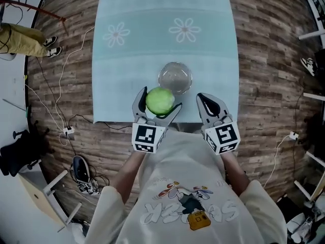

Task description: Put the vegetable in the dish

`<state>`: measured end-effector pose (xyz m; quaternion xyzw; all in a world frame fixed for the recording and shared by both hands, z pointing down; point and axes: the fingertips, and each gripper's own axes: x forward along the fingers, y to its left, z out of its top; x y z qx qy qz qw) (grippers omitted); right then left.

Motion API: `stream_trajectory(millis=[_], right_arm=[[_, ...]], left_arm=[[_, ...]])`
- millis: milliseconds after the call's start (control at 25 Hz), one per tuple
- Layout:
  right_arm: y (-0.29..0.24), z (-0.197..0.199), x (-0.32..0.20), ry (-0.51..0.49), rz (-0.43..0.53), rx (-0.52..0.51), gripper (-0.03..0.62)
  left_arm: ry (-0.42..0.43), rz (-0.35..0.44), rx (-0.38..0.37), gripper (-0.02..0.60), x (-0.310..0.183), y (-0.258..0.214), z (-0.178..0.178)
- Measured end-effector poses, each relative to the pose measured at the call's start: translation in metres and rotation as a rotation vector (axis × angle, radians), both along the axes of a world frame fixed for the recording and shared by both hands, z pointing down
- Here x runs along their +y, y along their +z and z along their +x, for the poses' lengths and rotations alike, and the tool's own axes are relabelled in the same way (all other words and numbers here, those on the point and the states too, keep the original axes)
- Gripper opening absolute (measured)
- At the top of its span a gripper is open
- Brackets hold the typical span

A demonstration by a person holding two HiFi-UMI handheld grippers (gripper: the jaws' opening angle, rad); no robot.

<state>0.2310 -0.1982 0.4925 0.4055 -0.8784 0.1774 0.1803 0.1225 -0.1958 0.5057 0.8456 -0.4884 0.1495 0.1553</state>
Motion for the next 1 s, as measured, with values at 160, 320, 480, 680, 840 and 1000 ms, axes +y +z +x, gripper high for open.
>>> stream_trajectory(millis=[160, 320, 480, 680, 840, 1000], right_arm=[[0.024, -0.007, 0.002, -0.031, -0.064, 0.002, 0.018], [0.046, -0.011, -0.005, -0.052, -0.067, 0.056, 0.018], [0.059, -0.007, -0.007, -0.045, -0.114, 0.067, 0.018], [0.065, -0.004, -0.013, -0.021, -0.128, 0.088, 0.018], [0.067, 0.005, -0.021, 0.01, -0.136, 0.088, 0.018], [0.07, 0.012, -0.026, 0.04, -0.149, 0.087, 0.018]], left_arm=[[0.044, -0.05, -0.056, 0.554, -0.007, 0.039, 0.013], [0.073, -0.103, -0.079, 0.554, -0.02, 0.072, 0.024], [0.103, -0.138, -0.099, 0.554, -0.029, 0.097, 0.036], [0.105, -0.198, -0.109, 0.554, -0.037, 0.133, 0.043], [0.137, -0.23, -0.135, 0.554, -0.052, 0.155, 0.056], [0.138, -0.281, -0.138, 0.554, -0.068, 0.175, 0.064]])
